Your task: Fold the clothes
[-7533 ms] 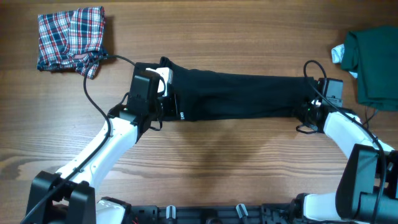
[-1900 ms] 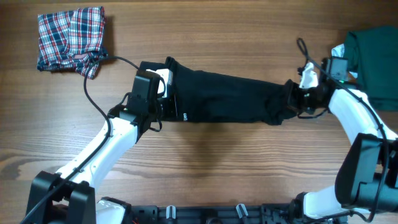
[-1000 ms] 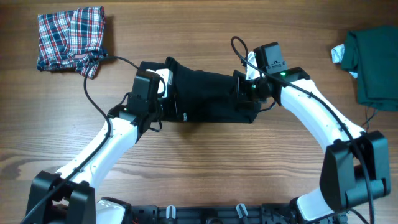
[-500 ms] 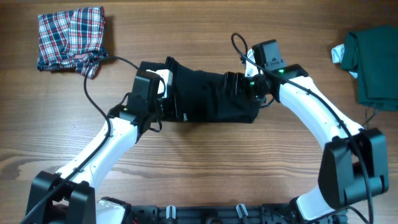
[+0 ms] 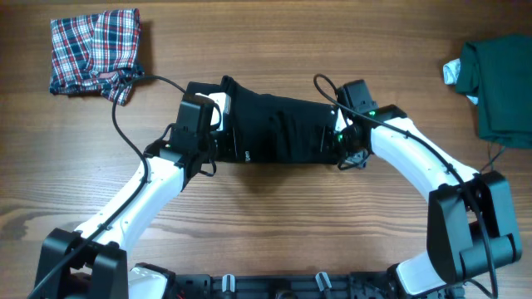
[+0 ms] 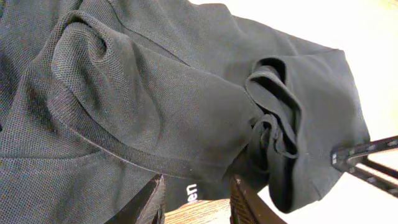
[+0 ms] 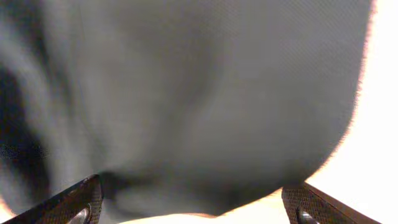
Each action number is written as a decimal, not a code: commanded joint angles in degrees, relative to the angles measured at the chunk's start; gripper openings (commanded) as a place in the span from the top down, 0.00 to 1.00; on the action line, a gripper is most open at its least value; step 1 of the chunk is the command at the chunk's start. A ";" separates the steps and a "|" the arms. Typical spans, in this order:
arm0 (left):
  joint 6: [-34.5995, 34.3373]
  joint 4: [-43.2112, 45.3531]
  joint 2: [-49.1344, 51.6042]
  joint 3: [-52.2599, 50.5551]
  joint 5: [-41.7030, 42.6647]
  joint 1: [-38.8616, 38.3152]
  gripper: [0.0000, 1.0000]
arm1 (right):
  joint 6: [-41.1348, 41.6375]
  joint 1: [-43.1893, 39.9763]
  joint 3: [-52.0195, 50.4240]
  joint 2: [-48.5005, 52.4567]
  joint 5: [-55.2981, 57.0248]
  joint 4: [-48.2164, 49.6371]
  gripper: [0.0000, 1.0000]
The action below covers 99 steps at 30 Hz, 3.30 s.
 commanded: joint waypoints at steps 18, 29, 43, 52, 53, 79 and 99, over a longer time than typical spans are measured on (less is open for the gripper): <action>-0.74 -1.14 -8.26 1.03 -6.91 3.58 0.46 | 14.49 -0.04 3.23 -1.18 19.58 -6.45 0.00; -2.10 -2.58 -8.26 1.03 -6.84 8.20 0.43 | 9.33 -0.02 3.23 -4.83 8.96 -6.27 0.00; -5.09 -3.10 -8.26 1.03 -8.44 9.05 0.37 | -0.17 -0.04 3.17 -11.06 -3.80 8.39 0.00; 1.25 3.21 1.29 1.03 7.26 27.52 0.25 | -4.87 -6.56 3.17 -11.67 -5.01 6.19 0.00; 1.27 4.57 3.13 1.03 8.15 28.37 0.25 | -5.62 -7.10 3.17 -11.67 -5.81 6.14 0.00; 12.79 -0.87 28.72 11.21 24.83 24.09 0.08 | -10.75 -9.68 3.23 -14.08 -7.41 1.90 0.00; 13.18 -0.90 28.72 11.21 27.76 23.65 0.51 | -10.78 -9.68 3.23 -14.08 -7.41 1.11 0.00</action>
